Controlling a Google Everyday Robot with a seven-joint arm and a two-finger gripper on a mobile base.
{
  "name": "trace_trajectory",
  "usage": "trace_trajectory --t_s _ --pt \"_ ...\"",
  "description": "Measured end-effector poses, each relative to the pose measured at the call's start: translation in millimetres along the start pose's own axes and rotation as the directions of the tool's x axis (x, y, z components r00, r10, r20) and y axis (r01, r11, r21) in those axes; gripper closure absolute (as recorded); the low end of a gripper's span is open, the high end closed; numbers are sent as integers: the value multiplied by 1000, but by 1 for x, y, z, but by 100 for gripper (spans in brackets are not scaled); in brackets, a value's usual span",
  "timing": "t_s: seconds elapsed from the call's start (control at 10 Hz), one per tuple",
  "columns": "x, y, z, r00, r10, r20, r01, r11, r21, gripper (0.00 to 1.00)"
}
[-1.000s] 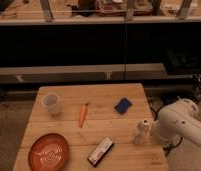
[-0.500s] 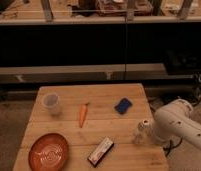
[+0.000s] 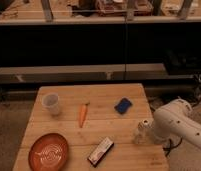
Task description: Knock the bottle over
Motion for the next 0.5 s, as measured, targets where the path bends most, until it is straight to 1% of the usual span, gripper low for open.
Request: trace_trajectory --t_s 0.2,0.3,0.4,0.5 --pt "-17 -11 4 997 -62 36 62 998 9 95" --pt "-35 -20 7 992 -113 53 112 993 24 100" --pt "-54 -30 9 984 -166 61 163 985 46 100" --pt "-72 -40 11 974 -216 60 212 974 74 100"
